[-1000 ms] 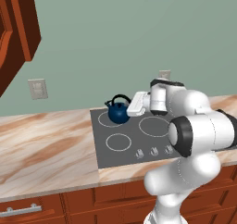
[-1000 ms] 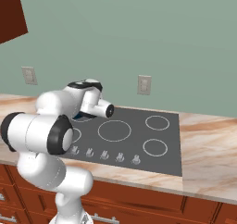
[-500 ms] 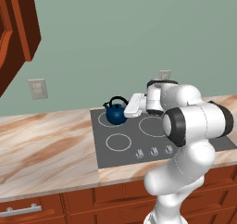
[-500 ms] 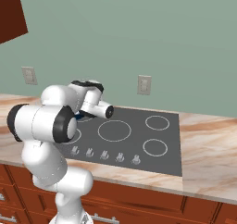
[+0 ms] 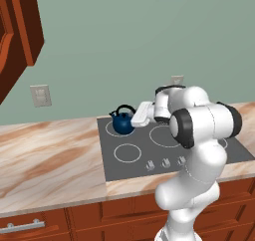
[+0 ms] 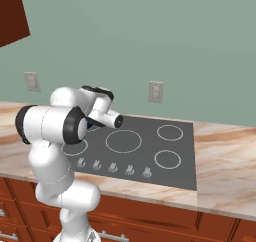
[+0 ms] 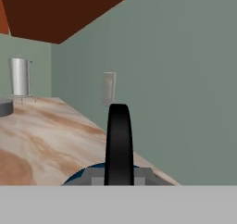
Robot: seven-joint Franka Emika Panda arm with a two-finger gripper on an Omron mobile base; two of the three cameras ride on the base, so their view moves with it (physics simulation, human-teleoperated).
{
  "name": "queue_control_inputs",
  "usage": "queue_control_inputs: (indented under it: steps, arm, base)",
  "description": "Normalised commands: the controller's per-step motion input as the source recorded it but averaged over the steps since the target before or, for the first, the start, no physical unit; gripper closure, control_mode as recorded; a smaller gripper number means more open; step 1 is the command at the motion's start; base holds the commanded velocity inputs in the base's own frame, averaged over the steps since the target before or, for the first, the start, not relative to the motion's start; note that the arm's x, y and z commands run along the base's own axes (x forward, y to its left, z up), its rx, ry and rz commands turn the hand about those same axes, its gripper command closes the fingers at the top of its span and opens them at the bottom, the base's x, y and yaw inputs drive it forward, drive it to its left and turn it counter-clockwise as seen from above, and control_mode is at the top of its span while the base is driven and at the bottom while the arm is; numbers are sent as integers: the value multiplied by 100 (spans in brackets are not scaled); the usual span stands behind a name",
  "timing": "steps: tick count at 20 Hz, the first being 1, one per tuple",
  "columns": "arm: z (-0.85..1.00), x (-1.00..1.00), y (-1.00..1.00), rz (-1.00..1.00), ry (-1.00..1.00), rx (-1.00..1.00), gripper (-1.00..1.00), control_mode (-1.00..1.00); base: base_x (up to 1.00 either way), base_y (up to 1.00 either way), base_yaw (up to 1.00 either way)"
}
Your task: Pick the kettle from the cabinet and place it on a stove burner. Then pick the pot from the counter and place it on another stove burner. Finally, turn both burners on.
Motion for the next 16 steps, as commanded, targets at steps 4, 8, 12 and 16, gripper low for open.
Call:
queue_control_inputs:
  steps: [4,8,12,16]
  arm:
    - [-11,26,1,0,0,0,100,-100]
    - [-9,20,1,0,0,0,100,-100]
    - [-10,20,0,0,0,0,100,-100]
    - [-13,23,2,0,0,0,100,-100]
  base:
    - [0,0,0]
    - [0,0,0]
    - [0,0,0]
    - [0,0,0]
